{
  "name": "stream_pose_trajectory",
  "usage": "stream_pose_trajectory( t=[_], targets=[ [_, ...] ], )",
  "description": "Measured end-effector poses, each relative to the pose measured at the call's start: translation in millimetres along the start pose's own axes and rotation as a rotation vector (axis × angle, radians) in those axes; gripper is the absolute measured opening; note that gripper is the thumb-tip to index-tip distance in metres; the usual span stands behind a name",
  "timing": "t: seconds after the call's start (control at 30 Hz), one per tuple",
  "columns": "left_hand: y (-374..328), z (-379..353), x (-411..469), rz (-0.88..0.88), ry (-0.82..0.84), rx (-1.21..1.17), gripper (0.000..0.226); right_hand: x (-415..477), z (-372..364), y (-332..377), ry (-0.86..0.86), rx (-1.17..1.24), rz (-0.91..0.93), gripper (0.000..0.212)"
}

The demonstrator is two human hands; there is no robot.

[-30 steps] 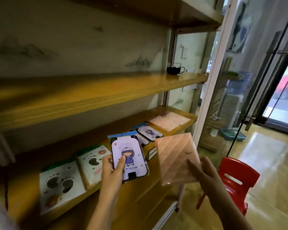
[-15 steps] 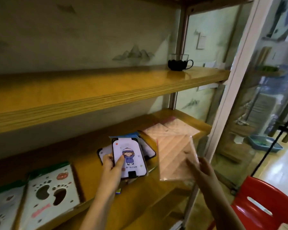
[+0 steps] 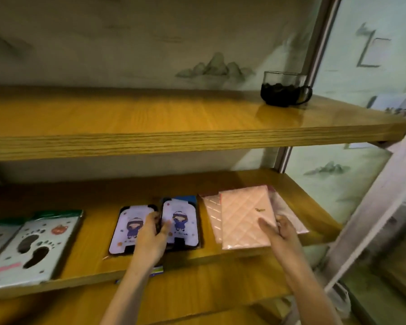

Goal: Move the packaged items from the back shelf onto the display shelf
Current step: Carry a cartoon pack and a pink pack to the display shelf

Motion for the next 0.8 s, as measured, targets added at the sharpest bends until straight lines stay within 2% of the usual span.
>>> stream_pose_trajectory(
  t=[0.1,0.23,0.4,0.47,0.53,0.7,0.8],
  targets=[
    [-3,1,-3,-0.073,-0.124,0.144,0.055,21,-1,8,0.094,-0.057,0.028,0.041],
    [-11,9,-8,-0.179,-0.233,0.312,0.049,43,-11,13,0.216,-0.167,0.038,0.040],
    [-22,19,-18,-0.267,-0.317,0.592,0.042,57,-18,5,0.063,-0.654,0.089,0.056],
    [-22,27,-21,-0.288,-0.347,0.648,0.041,55,-18,12,0.004,-0.712,0.177,0.057],
    [-19,37,-25,-0.304,-0.364,0.691,0.040,50,-25,25,0.043,-0.719,0.310,0.051],
    [-6,73,-47,-0.295,-0.436,0.776,0.041,21,-73,64,0.278,-0.710,0.703,0.040],
    [5,108,-66,-0.259,-0.537,0.787,0.041,-6,-114,82,0.443,-0.731,0.859,0.037]
  ],
)
Point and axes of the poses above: each hand's wrist, its own x-axis towards the middle knuckle, its own z-axis out of the back of the hand, y = z × x, the point moved 1 cm from there along x, towards the middle knuckle, and after that the axes turned 11 degrees about -x, right-handed, at the moved point
